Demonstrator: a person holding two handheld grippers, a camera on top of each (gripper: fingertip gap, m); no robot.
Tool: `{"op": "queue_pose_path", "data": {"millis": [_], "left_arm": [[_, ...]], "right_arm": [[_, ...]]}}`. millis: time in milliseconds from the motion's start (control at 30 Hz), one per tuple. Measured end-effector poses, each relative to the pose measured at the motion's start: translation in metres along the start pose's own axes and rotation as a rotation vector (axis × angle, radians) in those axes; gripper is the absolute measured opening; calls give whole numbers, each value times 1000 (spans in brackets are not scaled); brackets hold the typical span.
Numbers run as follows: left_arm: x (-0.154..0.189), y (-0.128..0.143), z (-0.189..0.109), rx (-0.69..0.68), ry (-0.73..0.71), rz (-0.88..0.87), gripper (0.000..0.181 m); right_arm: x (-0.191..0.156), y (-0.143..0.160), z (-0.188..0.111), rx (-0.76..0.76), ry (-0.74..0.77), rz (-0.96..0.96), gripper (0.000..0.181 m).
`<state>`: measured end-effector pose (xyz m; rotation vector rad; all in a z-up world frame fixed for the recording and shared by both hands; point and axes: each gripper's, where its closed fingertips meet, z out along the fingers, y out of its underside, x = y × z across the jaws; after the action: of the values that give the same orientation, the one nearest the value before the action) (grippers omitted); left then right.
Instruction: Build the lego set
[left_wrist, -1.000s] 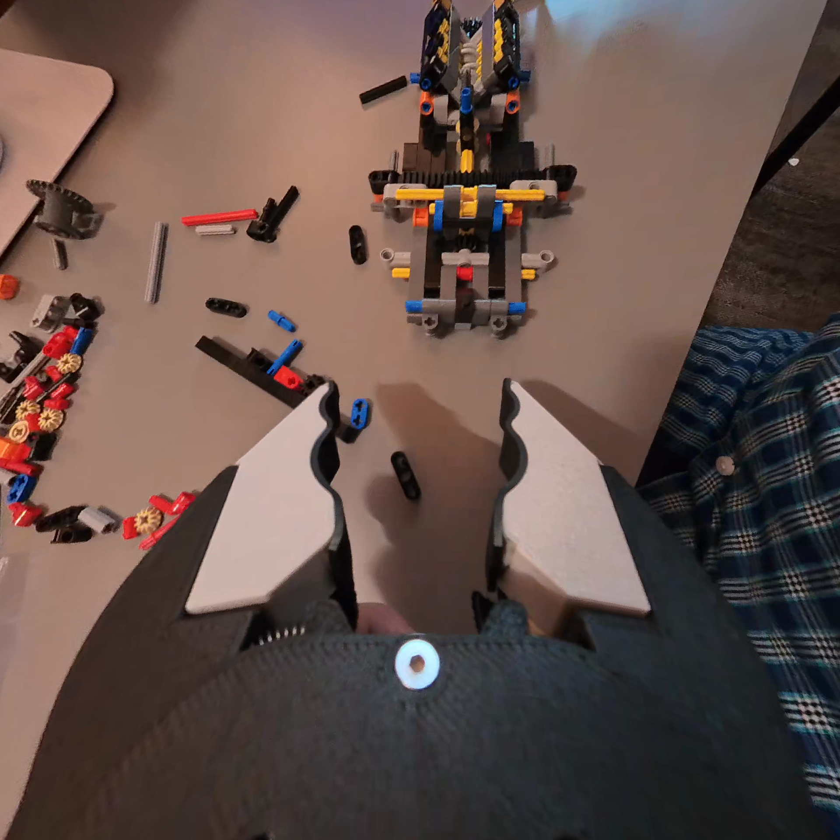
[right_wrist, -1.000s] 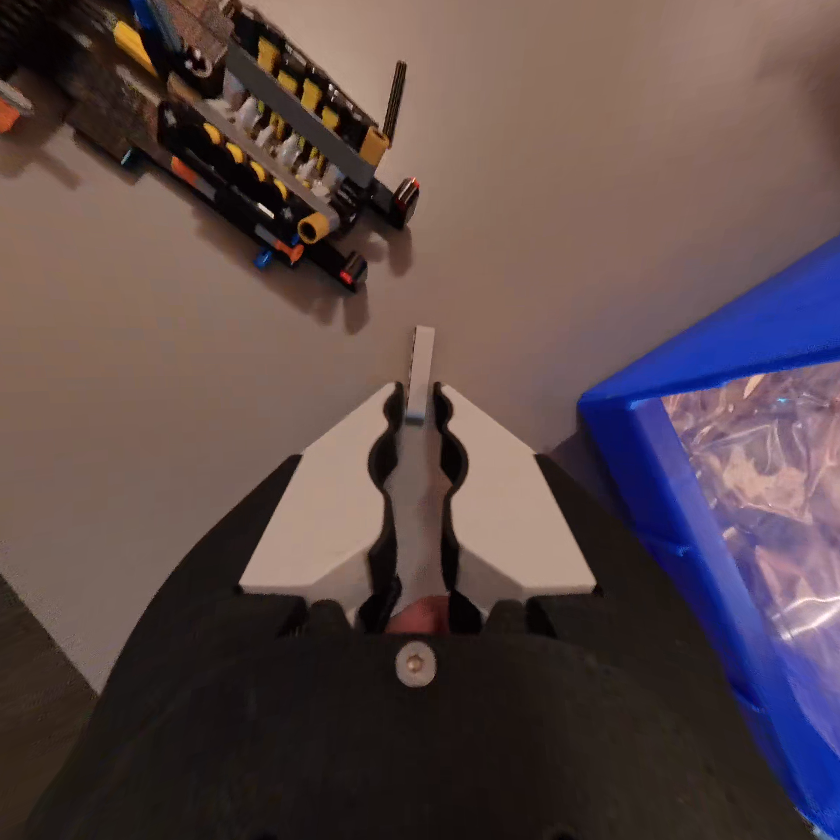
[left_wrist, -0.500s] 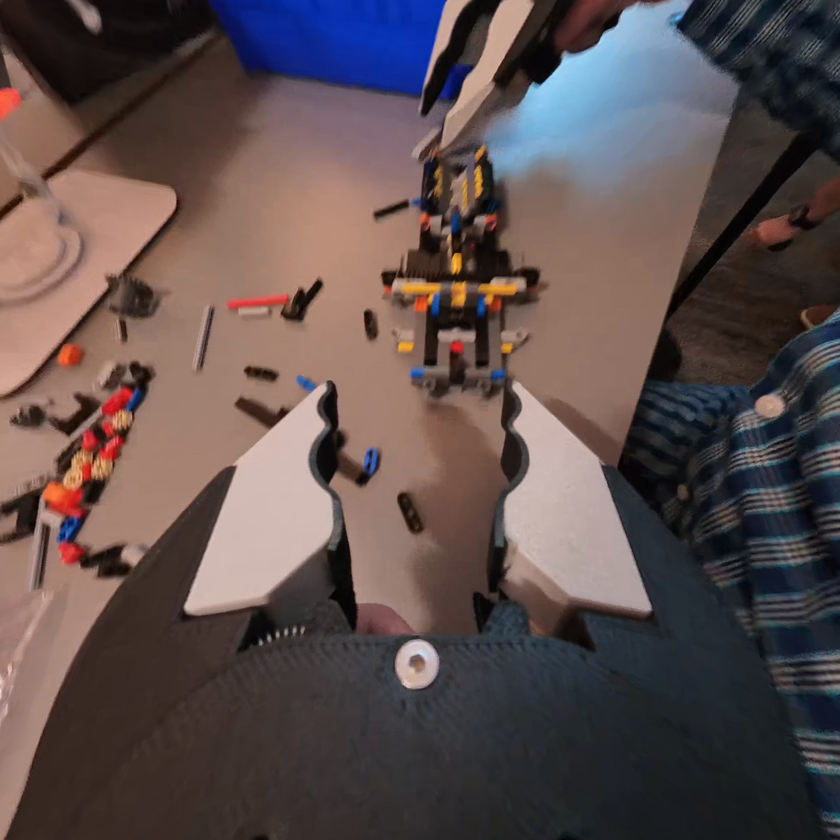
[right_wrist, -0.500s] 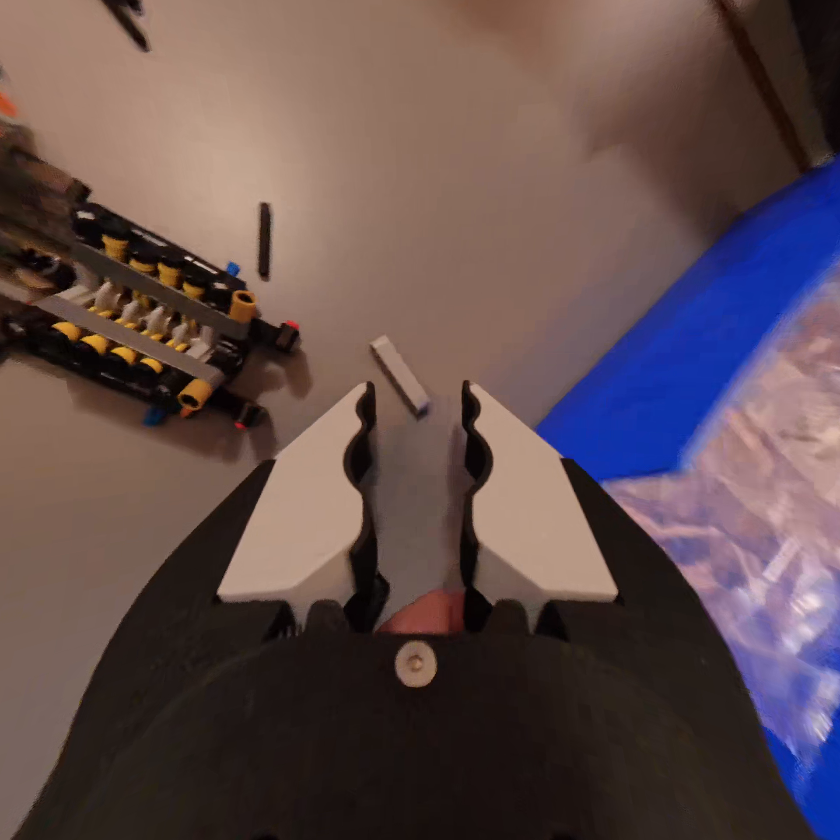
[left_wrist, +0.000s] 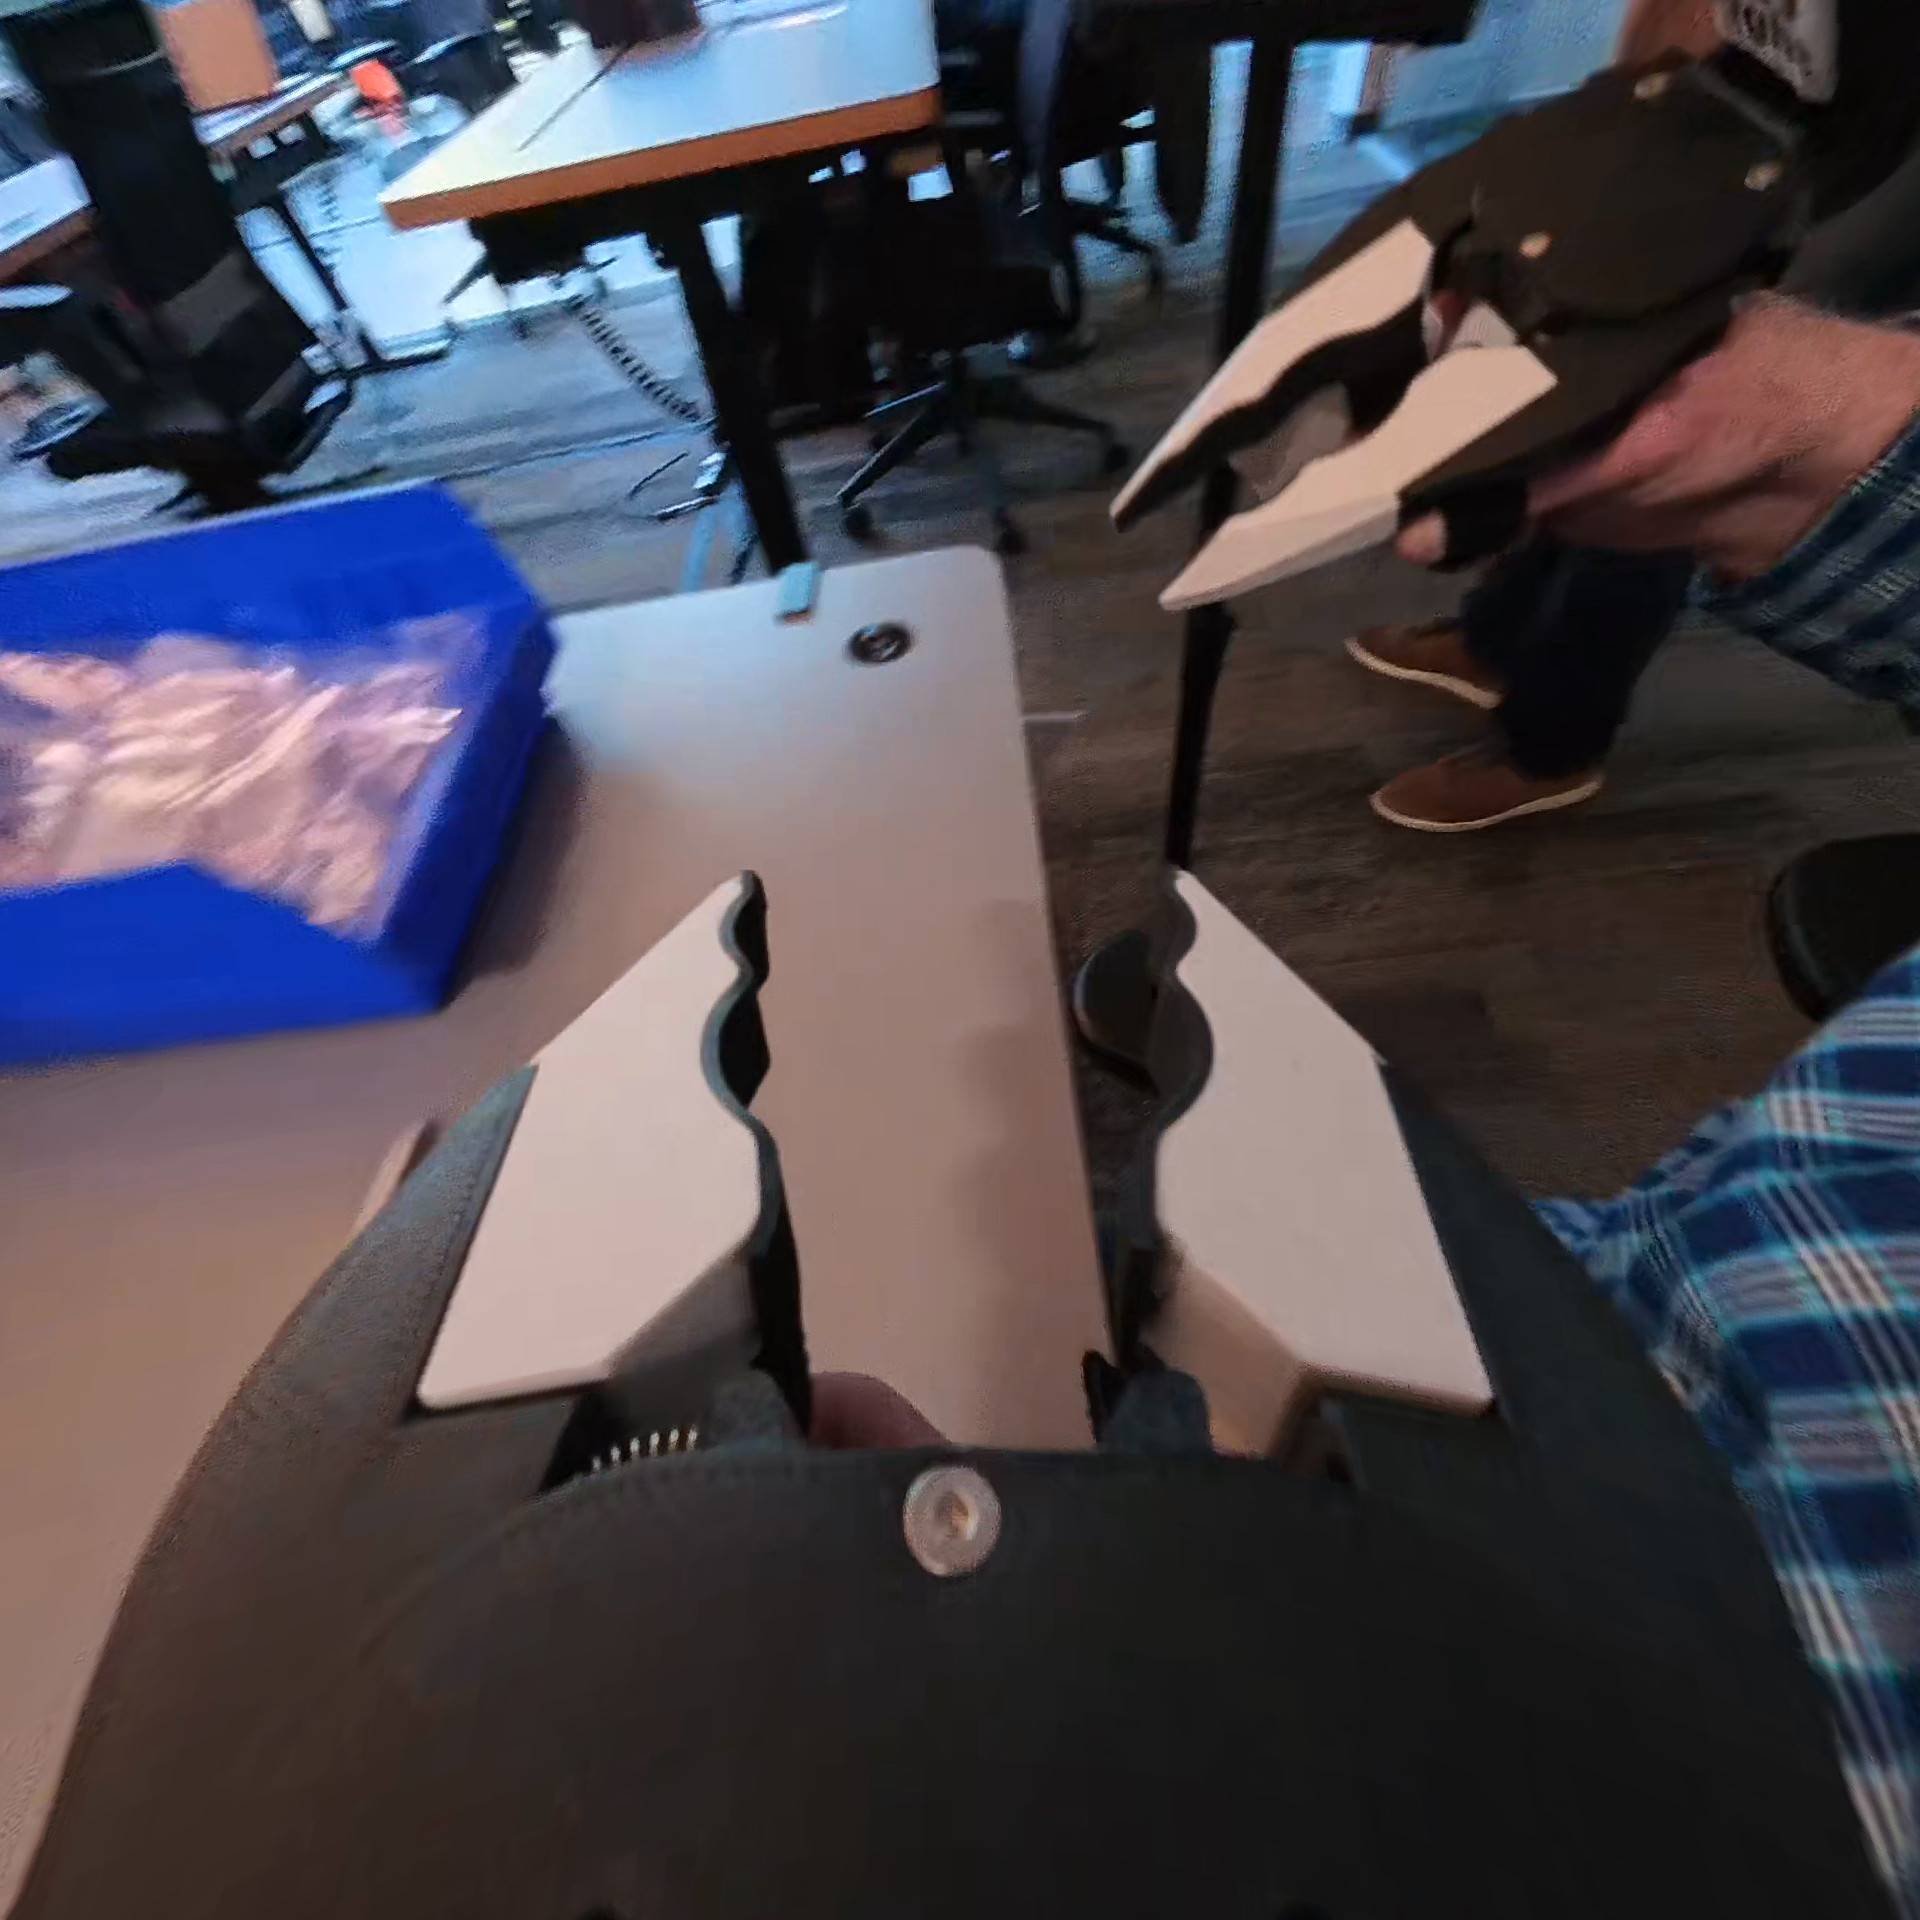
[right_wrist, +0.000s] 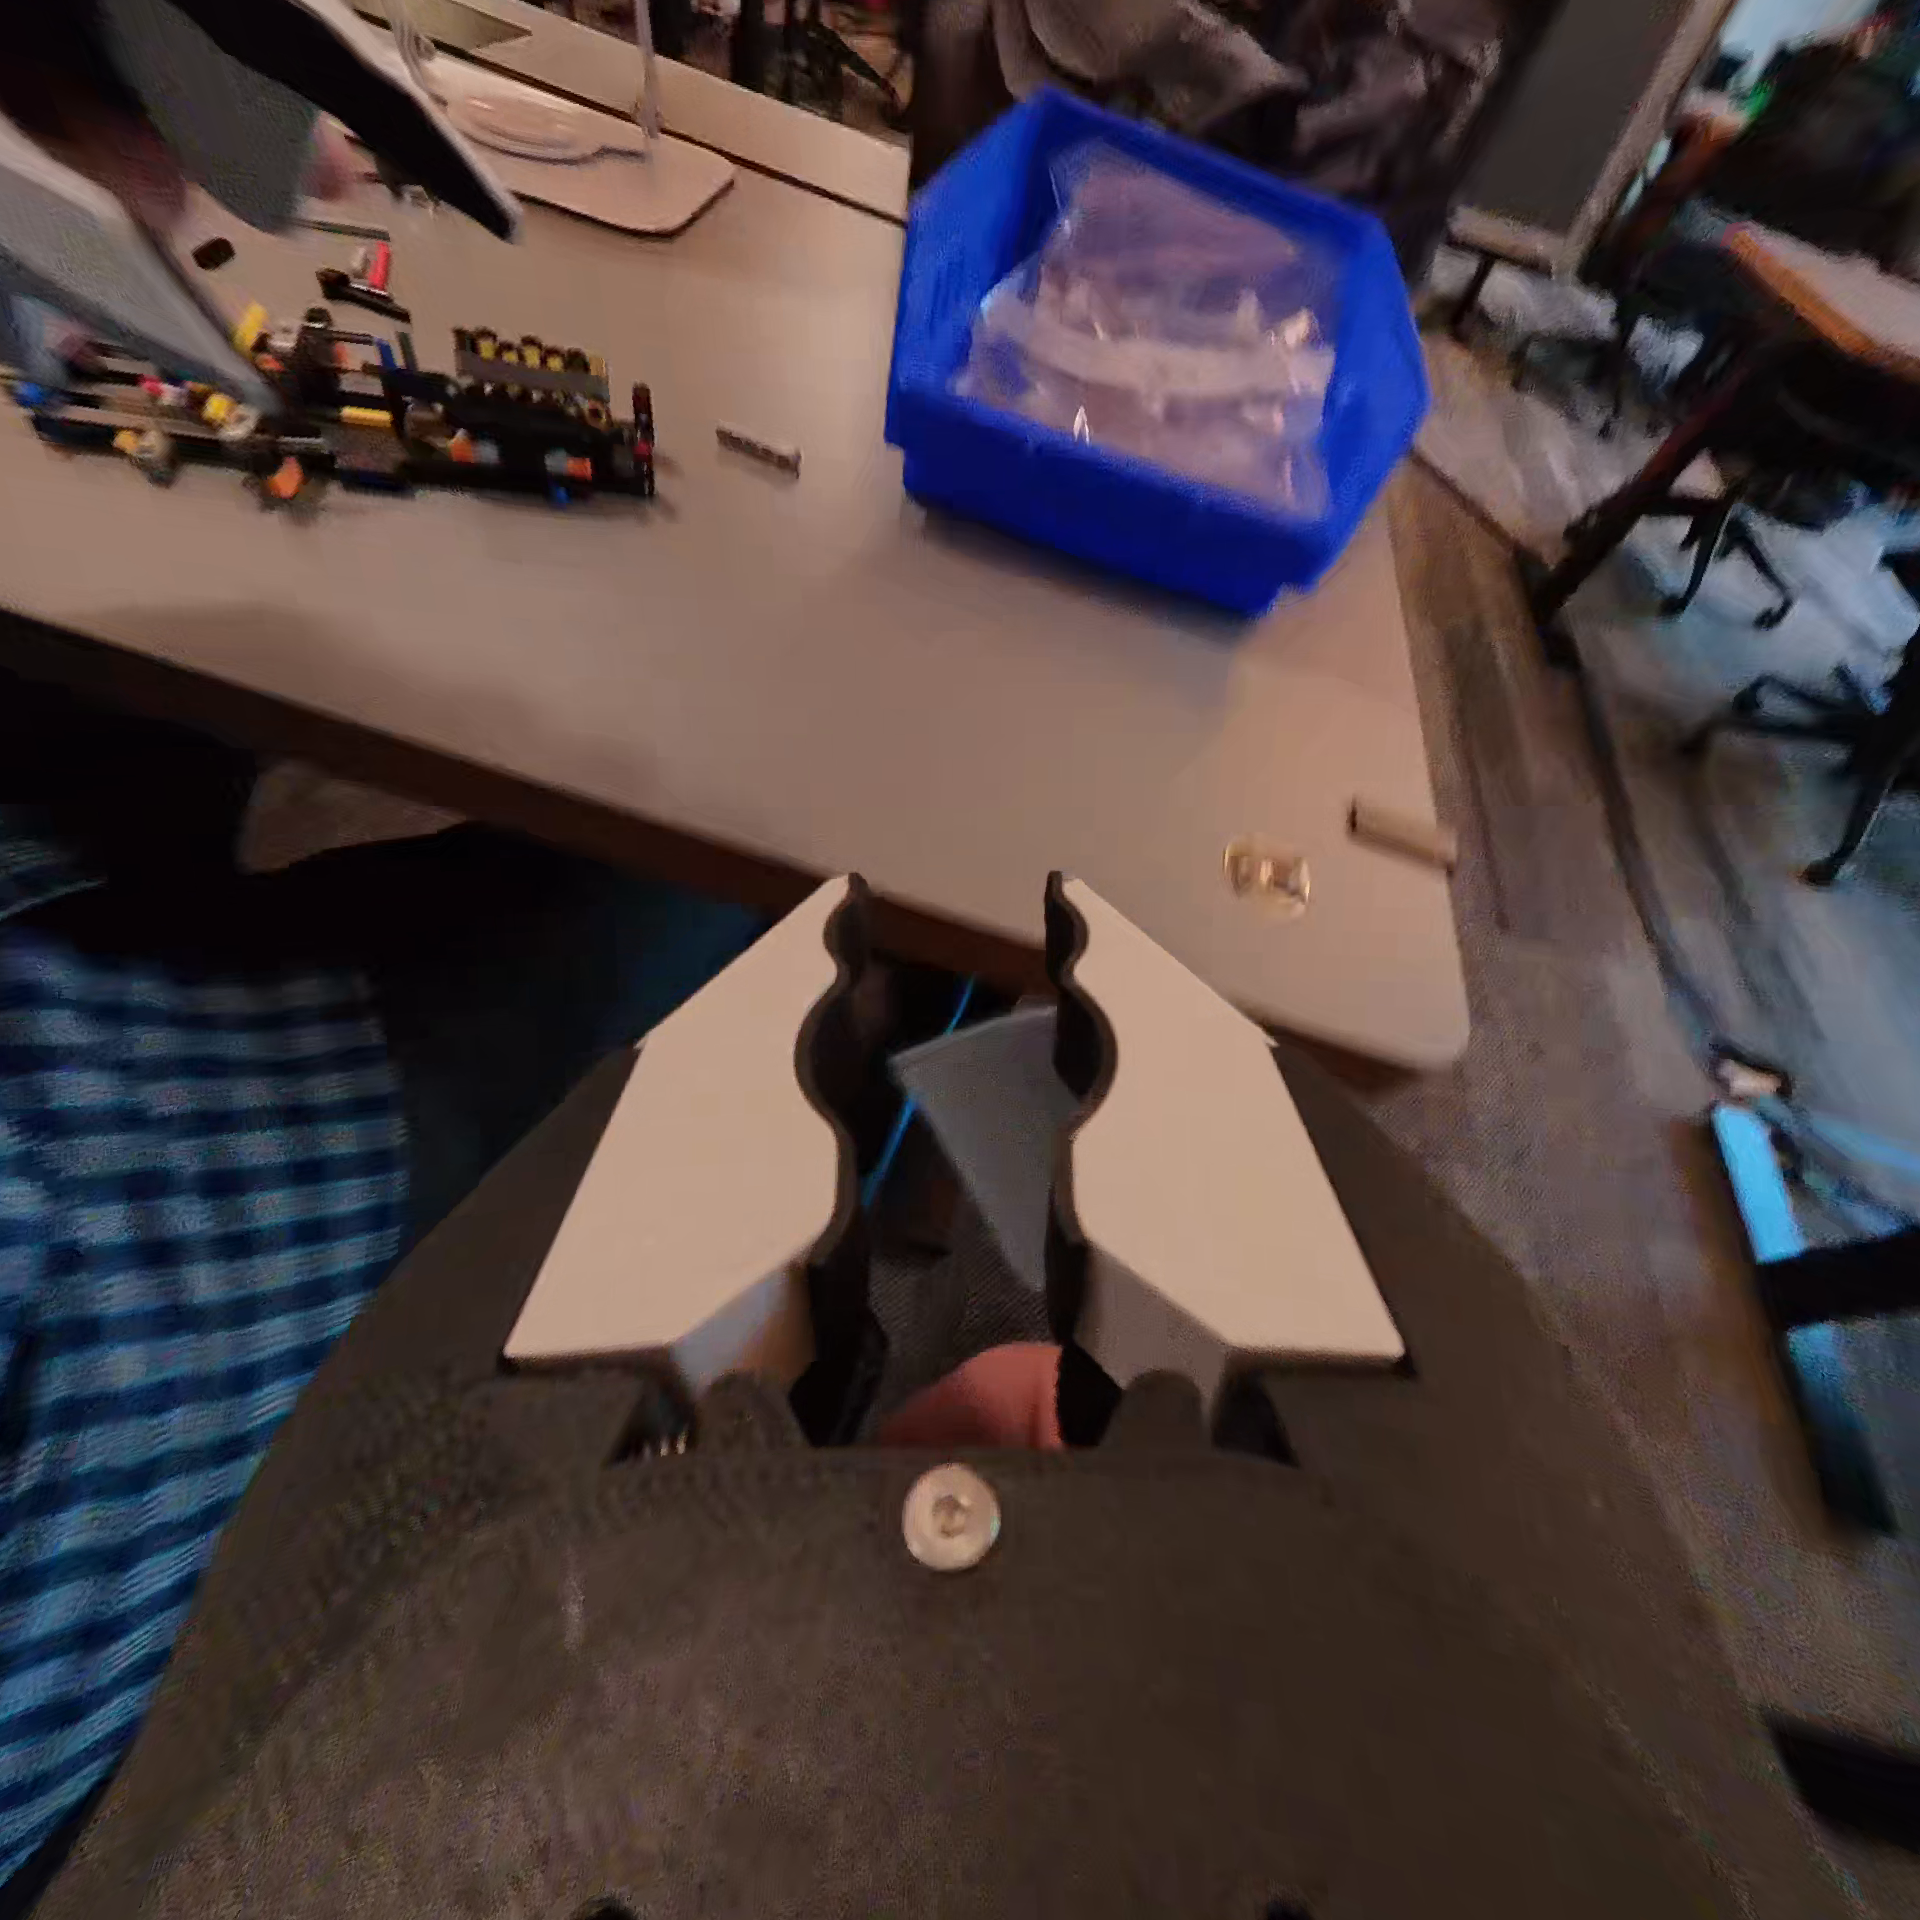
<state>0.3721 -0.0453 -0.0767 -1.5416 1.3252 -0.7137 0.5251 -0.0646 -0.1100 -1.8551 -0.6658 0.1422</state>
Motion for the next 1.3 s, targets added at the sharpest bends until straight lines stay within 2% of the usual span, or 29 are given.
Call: {"op": "queue_pose_path", "data": {"millis": [33, 100, 133, 200, 267, 367, 400, 500, 600, 733, 967, 1300], "left_arm": [[11, -6, 17, 11, 40, 7, 69], [39, -21, 48, 50, 142, -2, 67], [55, -28, 62, 74, 197, -6, 67], [87, -39, 86, 92, 305, -14, 70], [113, -52, 101, 128, 376, -17, 70], [130, -63, 114, 155, 397, 1, 70], [132, -67, 113, 172, 395, -4, 67], [124, -60, 112, 152, 361, 4, 55], [100, -48, 106, 127, 274, 12, 39], [77, -43, 93, 130, 203, -11, 33], [59, -33, 73, 119, 104, 27, 41], [53, -22, 75, 73, 74, 7, 54]], "right_arm": [[-1, 8, -21, 20, 10, 52, 35], [-10, 7, -60, 119, 26, 154, 40], [-15, 5, -74, 154, 38, 177, 49], [-10, 9, -98, 170, 147, 193, 66], [-12, 19, -115, 163, 161, 241, 71], [-18, 20, -139, 215, 186, 290, 63], [-18, 20, -147, 218, 215, 280, 53], [-20, 17, -169, 250, 283, 284, 35], [-29, 14, -175, 256, 294, 289, 35], [-51, -1, -173, 237, 258, 235, 41], [-84, -32, -174, 244, 224, 150, 42], [-105, -33, -174, 205, 207, 119, 43]]}}
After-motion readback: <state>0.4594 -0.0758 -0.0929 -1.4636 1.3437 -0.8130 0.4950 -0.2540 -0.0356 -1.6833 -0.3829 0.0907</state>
